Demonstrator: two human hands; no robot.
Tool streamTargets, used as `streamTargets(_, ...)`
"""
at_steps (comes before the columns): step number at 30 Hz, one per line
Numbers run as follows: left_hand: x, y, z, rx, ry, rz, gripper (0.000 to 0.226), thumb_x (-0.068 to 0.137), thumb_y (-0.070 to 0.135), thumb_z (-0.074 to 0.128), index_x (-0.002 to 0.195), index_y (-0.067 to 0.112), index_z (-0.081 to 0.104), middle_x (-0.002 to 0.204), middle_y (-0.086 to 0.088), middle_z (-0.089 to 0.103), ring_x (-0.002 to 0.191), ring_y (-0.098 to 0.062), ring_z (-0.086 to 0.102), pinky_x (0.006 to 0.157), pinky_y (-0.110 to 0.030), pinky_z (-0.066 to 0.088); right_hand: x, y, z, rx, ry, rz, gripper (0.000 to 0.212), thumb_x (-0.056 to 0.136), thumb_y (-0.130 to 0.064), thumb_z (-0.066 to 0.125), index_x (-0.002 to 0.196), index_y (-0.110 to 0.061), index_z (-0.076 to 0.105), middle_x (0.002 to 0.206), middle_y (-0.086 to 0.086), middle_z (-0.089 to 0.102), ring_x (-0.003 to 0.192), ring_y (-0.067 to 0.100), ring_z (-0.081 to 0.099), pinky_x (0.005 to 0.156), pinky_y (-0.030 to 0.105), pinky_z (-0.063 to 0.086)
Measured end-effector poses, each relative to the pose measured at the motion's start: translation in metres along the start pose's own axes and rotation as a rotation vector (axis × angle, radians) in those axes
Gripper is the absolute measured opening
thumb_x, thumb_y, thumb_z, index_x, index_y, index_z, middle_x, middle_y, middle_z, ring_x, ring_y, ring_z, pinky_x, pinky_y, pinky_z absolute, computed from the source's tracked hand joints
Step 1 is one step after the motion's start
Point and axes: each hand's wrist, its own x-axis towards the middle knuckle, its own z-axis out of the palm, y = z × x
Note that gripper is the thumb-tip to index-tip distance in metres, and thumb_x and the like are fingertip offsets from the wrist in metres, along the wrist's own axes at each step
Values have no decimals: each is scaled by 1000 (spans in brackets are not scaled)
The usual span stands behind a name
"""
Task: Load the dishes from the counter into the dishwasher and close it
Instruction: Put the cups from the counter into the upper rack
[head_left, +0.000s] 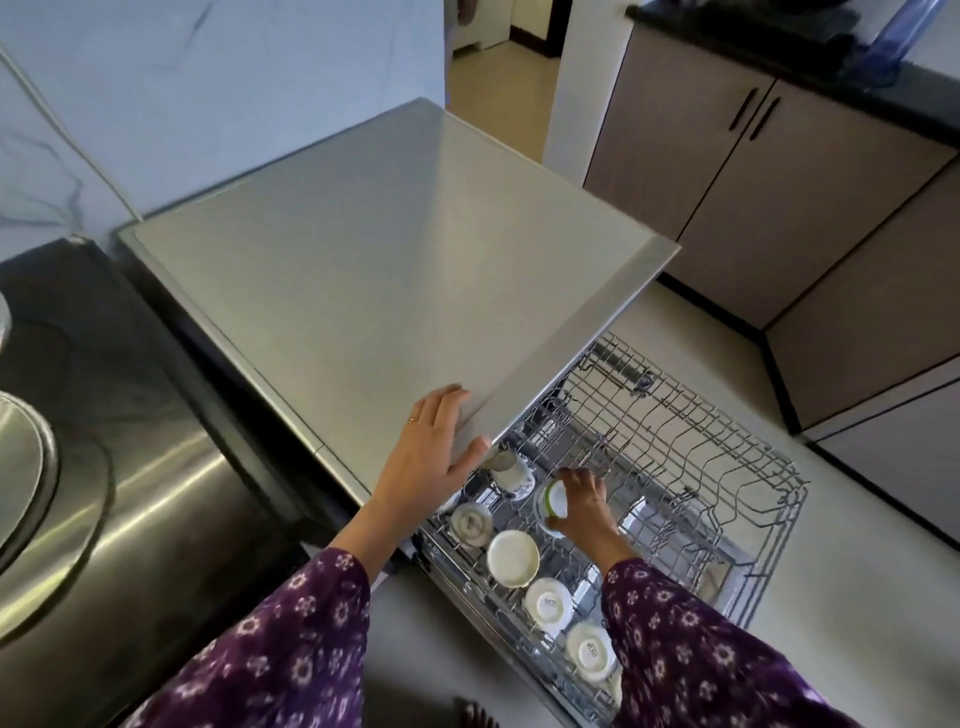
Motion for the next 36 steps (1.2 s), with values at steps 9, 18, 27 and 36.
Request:
streamTargets(9, 1, -2, 5, 6, 31, 64, 51, 93, 45, 42, 134, 13, 39, 140, -4, 41, 129, -16, 35, 103, -29, 33, 19, 16, 24, 76, 8, -19, 83, 73, -28, 77, 143, -24, 33, 143, 4, 31, 129, 26, 29, 106, 42, 34)
streamTargets(18, -1, -4, 7, 30, 68, 86, 50, 92, 44, 43, 130, 11, 41, 137, -7, 44, 126, -18, 37, 101, -28, 34, 21, 16, 30, 62, 82, 37, 76, 70, -36, 76, 136, -28, 41, 134, 5, 36, 124, 28, 32, 96, 42, 44)
streamTargets(27, -2, -2, 6, 59, 78, 90, 49, 92, 41, 46, 128, 8, 44, 135, -9, 46, 125, -22, 40, 102, -33, 38, 14, 20, 37, -51, 57, -22, 87, 69, -35, 78, 143, -29, 33, 141, 1, 31, 128, 26, 29, 99, 41, 43)
streamTargets(36, -2, -5, 9, 94, 102, 100, 47, 93, 40, 49, 127, 7, 46, 134, -9, 47, 124, -22, 42, 103, -32, 38, 15, 24, 57, -136, 13, -64, 99, 65, -27, 82, 147, -28, 26, 154, -3, 16, 141, 28, 13, 113, 45, 28)
